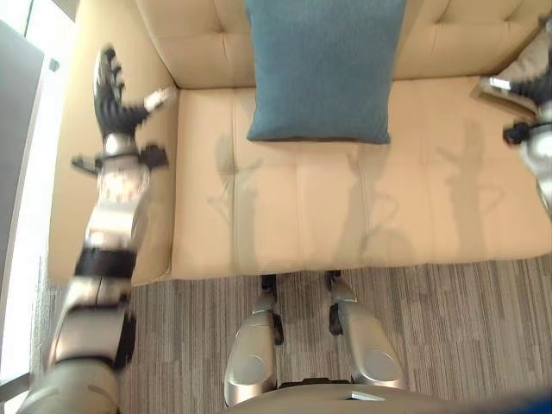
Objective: Pick up all the scattered cushions and arrange them neatly on the sofa.
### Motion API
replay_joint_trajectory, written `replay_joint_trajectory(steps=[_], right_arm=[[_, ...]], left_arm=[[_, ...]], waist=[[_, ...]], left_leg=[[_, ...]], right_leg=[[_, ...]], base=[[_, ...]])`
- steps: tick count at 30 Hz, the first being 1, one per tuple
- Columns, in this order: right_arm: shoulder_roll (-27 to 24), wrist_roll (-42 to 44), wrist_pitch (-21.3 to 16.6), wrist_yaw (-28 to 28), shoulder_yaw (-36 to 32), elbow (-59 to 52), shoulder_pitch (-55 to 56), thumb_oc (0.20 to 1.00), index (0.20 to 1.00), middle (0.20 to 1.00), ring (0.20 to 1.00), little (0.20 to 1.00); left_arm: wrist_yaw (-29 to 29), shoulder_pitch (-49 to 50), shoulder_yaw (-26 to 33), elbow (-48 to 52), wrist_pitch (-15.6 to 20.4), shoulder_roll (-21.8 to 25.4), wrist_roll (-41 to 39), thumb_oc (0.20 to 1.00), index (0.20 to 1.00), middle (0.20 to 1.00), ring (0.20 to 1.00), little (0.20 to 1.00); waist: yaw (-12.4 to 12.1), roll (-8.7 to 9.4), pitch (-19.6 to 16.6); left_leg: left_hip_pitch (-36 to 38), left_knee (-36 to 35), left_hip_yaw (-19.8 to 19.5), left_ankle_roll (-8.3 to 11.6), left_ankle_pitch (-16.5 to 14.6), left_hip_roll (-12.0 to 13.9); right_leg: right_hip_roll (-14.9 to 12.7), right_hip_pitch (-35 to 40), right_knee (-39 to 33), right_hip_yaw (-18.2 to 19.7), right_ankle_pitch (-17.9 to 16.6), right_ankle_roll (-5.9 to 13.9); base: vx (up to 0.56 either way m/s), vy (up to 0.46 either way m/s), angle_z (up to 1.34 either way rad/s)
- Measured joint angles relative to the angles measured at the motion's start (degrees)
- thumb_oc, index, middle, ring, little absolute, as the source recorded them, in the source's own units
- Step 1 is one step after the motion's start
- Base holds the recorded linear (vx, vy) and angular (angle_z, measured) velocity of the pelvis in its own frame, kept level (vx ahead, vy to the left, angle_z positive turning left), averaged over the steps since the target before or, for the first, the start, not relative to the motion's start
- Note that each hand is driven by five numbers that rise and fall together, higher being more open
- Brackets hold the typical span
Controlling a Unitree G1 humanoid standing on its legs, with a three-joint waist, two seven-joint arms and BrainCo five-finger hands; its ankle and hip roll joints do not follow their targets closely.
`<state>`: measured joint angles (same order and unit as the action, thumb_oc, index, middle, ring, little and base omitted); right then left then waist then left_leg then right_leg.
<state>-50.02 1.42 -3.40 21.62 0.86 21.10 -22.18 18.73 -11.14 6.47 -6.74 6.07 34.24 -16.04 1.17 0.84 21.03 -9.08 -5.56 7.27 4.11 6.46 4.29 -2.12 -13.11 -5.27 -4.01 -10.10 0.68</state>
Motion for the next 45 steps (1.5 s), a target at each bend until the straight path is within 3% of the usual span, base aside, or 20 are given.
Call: replay_joint_trajectory(steps=[4,7,11,13,15,18,26,27,28,29,30,31,33,34,35,37,39,40,43,45], right_arm=[[14.7,-0.4,0.1,-5.3,-8.3,-2.7,19.0,1.000,1.000,1.000,1.000,1.000],[20.1,-0.6,0.2,-10.7,-7.1,4.2,25.7,1.000,1.000,1.000,1.000,1.000],[22.6,-3.5,1.4,-14.8,-4.5,14.4,26.8,1.000,1.000,1.000,1.000,1.000],[24.2,-5.1,0.0,-15.2,-4.0,19.5,27.0,1.000,1.000,1.000,1.000,1.000],[27.2,-5.1,0.7,-16.2,-2.3,26.5,26.9,1.000,1.000,1.000,1.000,1.000],[29.0,-5.1,0.6,-17.1,0.5,31.2,26.8,1.000,1.000,1.000,1.000,1.000],[31.8,-7.3,0.6,-16.7,2.5,44.3,26.0,1.000,1.000,1.000,1.000,1.000],[31.9,-7.3,0.5,-16.5,2.5,46.0,25.9,1.000,1.000,1.000,1.000,1.000],[32.2,-7.3,0.6,-16.4,2.8,47.1,24.8,1.000,1.000,1.000,1.000,1.000],[32.0,-7.3,0.6,-16.1,4.4,47.6,23.4,1.000,1.000,1.000,1.000,1.000],[31.4,-7.3,0.7,-15.8,5.4,48.1,21.4,1.000,1.000,1.000,1.000,1.000],[32.5,-7.3,1.1,-15.8,6.1,49.4,22.1,1.000,1.000,1.000,1.000,1.000],[33.2,-7.4,1.4,-15.7,6.9,52.0,21.3,1.000,1.000,1.000,1.000,1.000],[34.4,-7.4,1.8,-15.8,6.0,54.0,19.7,1.000,1.000,1.000,1.000,1.000],[34.6,-7.4,2.4,-16.1,6.1,54.4,19.6,1.000,1.000,1.000,1.000,1.000],[33.8,-7.4,3.1,-16.1,5.8,54.2,20.4,1.000,1.000,1.000,1.000,1.000],[33.8,-7.4,3.8,-16.4,5.7,54.3,20.2,1.000,1.000,1.000,1.000,1.000],[34.0,-7.4,3.8,-16.3,6.5,54.1,20.2,1.000,1.000,1.000,1.000,1.000],[34.6,-7.4,3.3,-16.1,7.6,53.2,18.9,1.000,1.000,1.000,1.000,1.000],[34.4,-7.4,3.0,-16.1,7.6,53.2,18.0,1.000,1.000,1.000,1.000,1.000]], left_arm=[[-4.1,15.4,1.4,1.2,-1.2,-11.9,2.1,1.000,1.000,1.000,1.000,1.000],[-9.1,21.4,0.6,-10.5,-2.6,-13.7,3.3,1.000,1.000,1.000,1.000,1.000],[-14.0,23.6,-1.0,-24.9,-4.5,-16.6,5.7,1.000,1.000,1.000,1.000,1.000],[-15.3,23.9,-1.7,-29.6,-2.8,-18.3,6.7,1.000,1.000,1.000,1.000,1.000],[-16.5,21.7,-2.5,-41.0,-3.2,-21.4,8.1,1.000,1.000,1.000,1.000,1.000],[-17.4,19.6,-4.7,-50.6,-3.3,-22.6,10.0,1.000,1.000,1.000,1.000,1.000],[-16.2,16.4,-4.3,-59.5,-3.1,-22.8,11.1,1.000,1.000,1.000,1.000,1.000],[-16.1,15.9,-4.3,-59.4,-3.1,-23.0,11.1,1.000,1.000,1.000,1.000,1.000],[-16.0,15.5,-4.3,-59.4,-3.1,-23.1,11.1,1.000,1.000,1.000,1.000,1.000],[-16.0,14.5,-6.1,-59.4,-3.1,-23.3,11.1,1.000,1.000,1.000,1.000,1.000],[-16.0,11.0,-6.0,-60.2,-3.1,-24.8,11.1,1.000,1.000,1.000,1.000,1.000],[-16.0,6.6,-5.9,-60.1,-3.1,-24.7,11.1,1.000,1.000,1.000,1.000,1.000],[-15.8,5.4,-8.1,-60.2,-3.3,-24.9,11.3,1.000,1.000,1.000,1.000,1.000],[-16.0,6.0,-9.7,-61.0,-3.3,-24.9,12.5,1.000,1.000,1.000,1.000,1.000],[-15.9,6.9,-9.8,-61.0,-3.4,-25.4,13.0,1.000,1.000,1.000,1.000,1.000],[-15.9,8.0,-9.7,-61.5,-3.5,-27.2,13.4,1.000,1.000,1.000,1.000,1.000],[-15.9,8.7,-9.8,-62.0,-3.5,-27.2,13.4,1.000,1.000,1.000,1.000,1.000],[-15.9,9.4,-9.8,-62.0,-3.5,-26.5,13.3,1.000,1.000,1.000,1.000,1.000],[-15.9,10.0,-9.9,-62.1,-3.5,-23.8,13.4,1.000,1.000,1.000,1.000,1.000],[-15.9,10.4,-9.0,-62.1,-3.5,-23.0,13.4,1.000,1.000,1.000,1.000,1.000]], waist=[[-0.2,-0.63,-5.4],[0.9,-1.55,-11.0],[1.9,-2.10,-14.1],[2.2,-1.94,-15.1],[2.5,-1.92,-17.9],[2.8,-1.75,-18.6],[2.8,-0.92,-20.9],[2.3,-0.23,-20.7],[1.8,0.43,-20.3],[1.2,2.12,-19.8],[1.8,2.21,-18.1],[3.3,3.86,-16.6],[3.3,5.44,-15.6],[3.0,5.42,-15.5],[1.9,4.43,-15.9],[2.6,0.12,-16.0],[1.9,-2.86,-14.7],[1.7,-3.05,-14.6],[-1.9,-2.33,-13.5],[-2.2,-2.69,-13.6]], left_leg=[[3.1,-0.1,-0.1,-0.29,-1.0,0.1],[4.0,-0.1,-0.1,-0.22,-1.9,0.2],[6.1,-0.1,0.1,-0.49,-2.4,0.4],[6.0,-0.1,0.2,-0.39,-2.3,0.5],[6.4,-0.1,0.4,-0.47,-2.4,0.7],[6.9,-0.1,1.1,-0.50,-2.3,0.9],[8.7,-0.1,1.6,-0.44,-2.4,2.8],[8.4,2.2,-0.4,1.78,-2.5,1.9],[7.6,4.9,-2.0,2.08,-3.4,1.5],[5.5,10.0,-12.6,1.29,-6.4,-2.3],[4.8,13.3,-23.0,-2.11,-10.8,-9.0],[3.9,15.2,-22.1,-4.66,-12.9,-11.8],[3.2,16.3,-20.0,-7.99,-11.7,-15.5],[2.9,14.7,-13.4,-10.62,-10.3,-15.0],[3.4,12.4,-9.6,-11.42,-9.8,-13.8],[3.7,9.3,-8.2,-12.55,-8.9,-10.8],[5.2,5.4,-7.3,-11.93,-7.0,-8.2],[5.3,4.7,-6.2,-12.58,-5.6,-7.6],[6.1,3.3,0.1,-12.61,-4.5,-5.3],[6.9,2.3,2.3,-11.83,-3.6,-2.9]], right_leg=[[0.1,3.2,0.0,-0.3,0.9,-0.05],[-0.1,4.1,0.0,-0.8,2.1,0.58],[0.0,6.0,-0.3,-0.9,2.6,0.87],[0.0,5.8,-0.3,-0.8,2.7,0.73],[0.2,6.1,-0.3,-0.4,2.8,0.72],[0.3,6.2,-0.3,-0.1,2.5,1.05],[2.2,7.4,-0.3,0.6,2.7,0.76],[2.4,6.6,0.3,3.3,3.0,0.30],[2.3,5.5,1.6,5.0,3.2,-0.31],[0.9,3.3,2.6,8.4,2.9,-0.92],[-0.9,1.3,0.7,10.8,2.4,-0.25],[-2.9,0.2,-0.1,12.2,2.2,1.91],[-3.8,-3.4,3.0,17.1,2.0,4.41],[-3.5,-6.1,7.0,19.1,1.0,5.99],[-1.5,-8.3,10.5,18.0,0.8,6.02],[1.3,-8.0,12.1,14.7,1.5,5.84],[1.2,-5.1,13.3,9.6,3.0,6.44],[-0.1,-3.1,13.5,6.8,4.2,6.61],[-6.4,1.9,15.7,-9.7,7.7,5.94],[-6.0,5.8,19.4,-11.0,10.7,6.20]], base=[[0.06,-0.017,0.02],[0.01,-0.015,0.00],[-0.03,-0.014,-0.01],[-0.05,-0.033,-0.04],[-0.03,-0.040,-0.09],[-0.03,-0.055,-0.13],[-0.05,-0.041,-0.09],[-0.23,0.041,-0.46],[-0.16,0.061,-0.99],[-0.18,0.153,-1.92],[-0.22,0.336,-1.77],[-0.27,0.431,-1.46],[-0.20,0.313,-1.13],[-0.13,0.161,-1.97],[-0.18,0.132,-1.91],[-0.15,0.075,-1.26],[-0.18,0.063,-0.90],[-0.20,0.059,-0.92],[-0.12,0.006,-1.09],[-0.09,-0.062,-0.67]])
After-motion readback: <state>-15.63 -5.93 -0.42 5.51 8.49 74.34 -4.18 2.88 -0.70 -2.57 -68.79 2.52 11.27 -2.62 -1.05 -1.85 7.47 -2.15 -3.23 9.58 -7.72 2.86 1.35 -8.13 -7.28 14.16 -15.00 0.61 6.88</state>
